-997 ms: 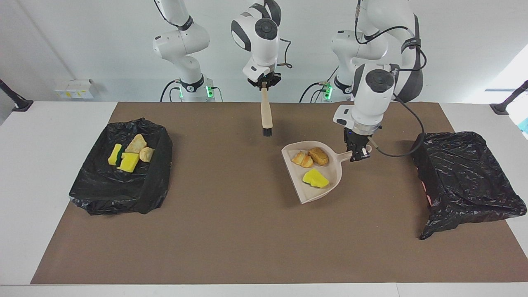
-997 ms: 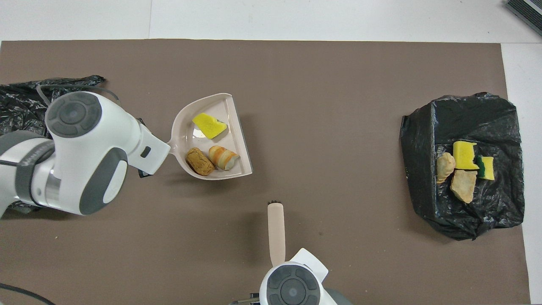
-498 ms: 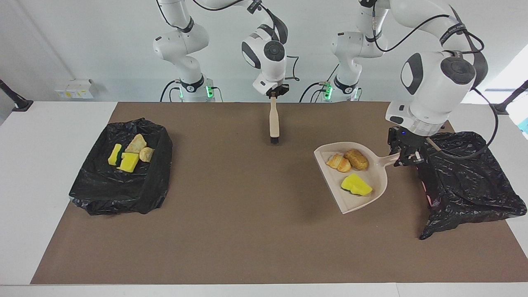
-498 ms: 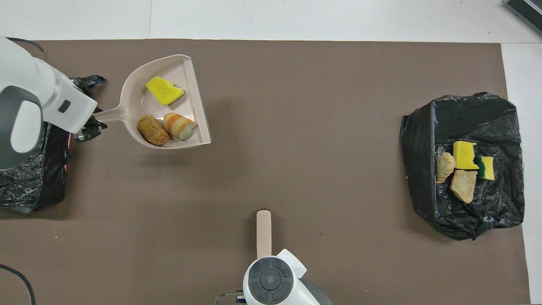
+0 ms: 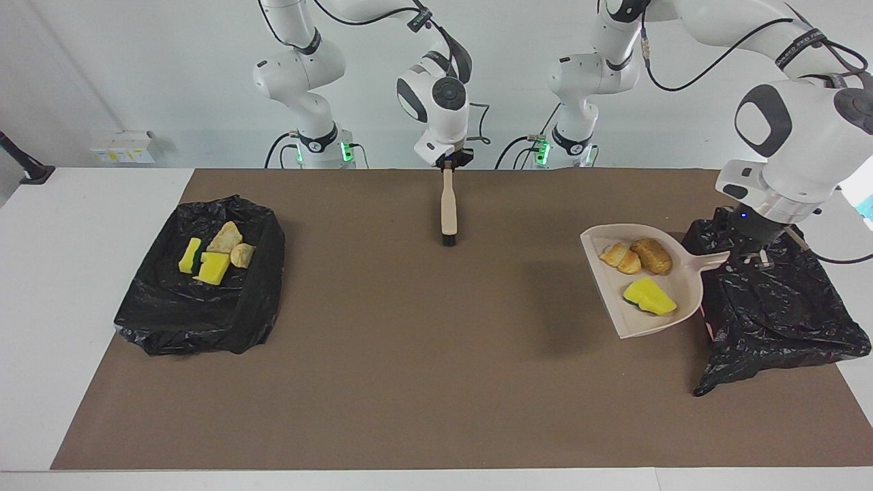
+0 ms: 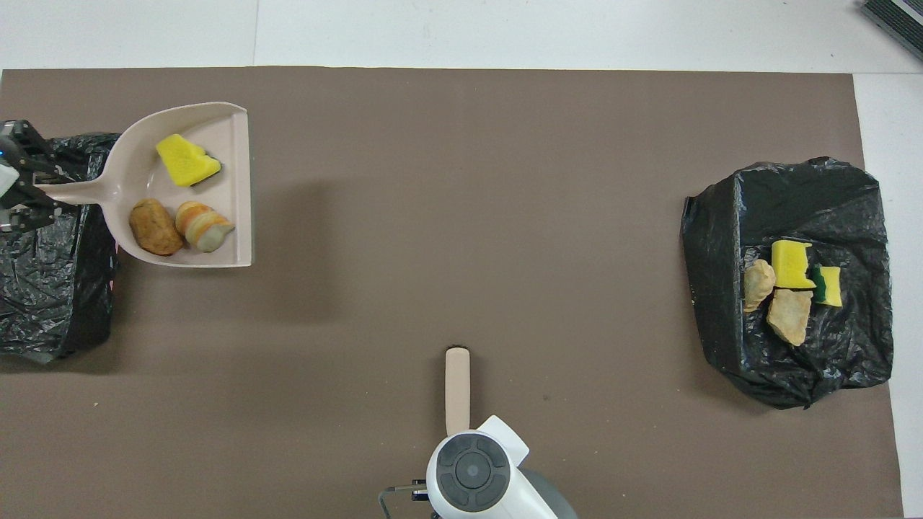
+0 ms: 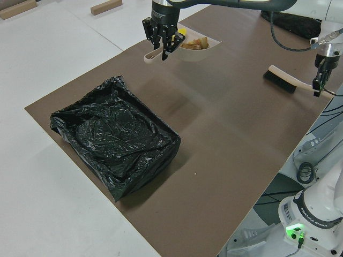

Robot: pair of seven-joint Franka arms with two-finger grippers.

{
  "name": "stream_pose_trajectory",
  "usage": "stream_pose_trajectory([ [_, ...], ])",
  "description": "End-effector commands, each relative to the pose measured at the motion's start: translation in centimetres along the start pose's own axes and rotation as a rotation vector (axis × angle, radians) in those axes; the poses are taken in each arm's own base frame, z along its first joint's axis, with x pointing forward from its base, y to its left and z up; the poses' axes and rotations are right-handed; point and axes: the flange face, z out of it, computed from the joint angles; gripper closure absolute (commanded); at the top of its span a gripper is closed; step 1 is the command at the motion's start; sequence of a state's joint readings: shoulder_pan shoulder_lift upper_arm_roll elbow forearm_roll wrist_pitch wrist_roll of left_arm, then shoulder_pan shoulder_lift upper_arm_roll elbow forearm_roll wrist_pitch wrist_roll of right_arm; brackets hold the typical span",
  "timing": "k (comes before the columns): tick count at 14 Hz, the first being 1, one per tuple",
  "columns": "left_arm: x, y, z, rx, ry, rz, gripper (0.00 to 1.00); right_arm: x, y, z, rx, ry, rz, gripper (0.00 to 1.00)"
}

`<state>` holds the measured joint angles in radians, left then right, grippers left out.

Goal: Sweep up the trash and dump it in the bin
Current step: 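Carry the loaded dustpan with the left gripper over the farther black bag, then tip the dustpan with the left gripper to dump pieces into the bag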

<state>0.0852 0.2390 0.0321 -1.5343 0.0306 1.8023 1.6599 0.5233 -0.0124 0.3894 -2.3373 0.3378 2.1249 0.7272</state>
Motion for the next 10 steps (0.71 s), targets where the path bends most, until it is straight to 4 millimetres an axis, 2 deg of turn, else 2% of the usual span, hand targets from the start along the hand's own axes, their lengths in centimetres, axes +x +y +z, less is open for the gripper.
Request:
stream_pose_trajectory([
  [1,-6.7,-0.2,0.1,0.029,-0.030,0.079,1.00,1.8,1.2,0.0,0.006,0.019,-0.027,1.00],
  [3,-12.7,-0.2,1.5,0.042,-0.052,0.122,1.00,1.8,1.1,-0.1,0.008,0.020,-0.030,1.00],
  [5,-17.1,-1.0,2.3,0.051,-0.069,0.183,1.00,2.0,1.2,-0.1,0.009,0.020,-0.036,1.00],
  [6,-19.1,-0.9,2.1,0.061,-0.096,0.204,1.00,2.5,1.5,0.0,0.012,0.016,-0.024,0.78],
  [8,-21.4,-0.7,1.5,0.082,-0.188,0.213,1.00,2.9,1.3,-0.5,0.019,0.017,-0.020,0.05],
  [9,-21.8,-0.8,1.2,0.083,-0.239,0.226,1.00,3.0,1.0,-1.1,0.022,0.024,-0.026,0.00],
  [10,-22.9,-0.5,0.9,0.093,-0.288,0.217,1.00,3.3,0.9,-1.8,0.016,0.038,-0.033,0.00],
])
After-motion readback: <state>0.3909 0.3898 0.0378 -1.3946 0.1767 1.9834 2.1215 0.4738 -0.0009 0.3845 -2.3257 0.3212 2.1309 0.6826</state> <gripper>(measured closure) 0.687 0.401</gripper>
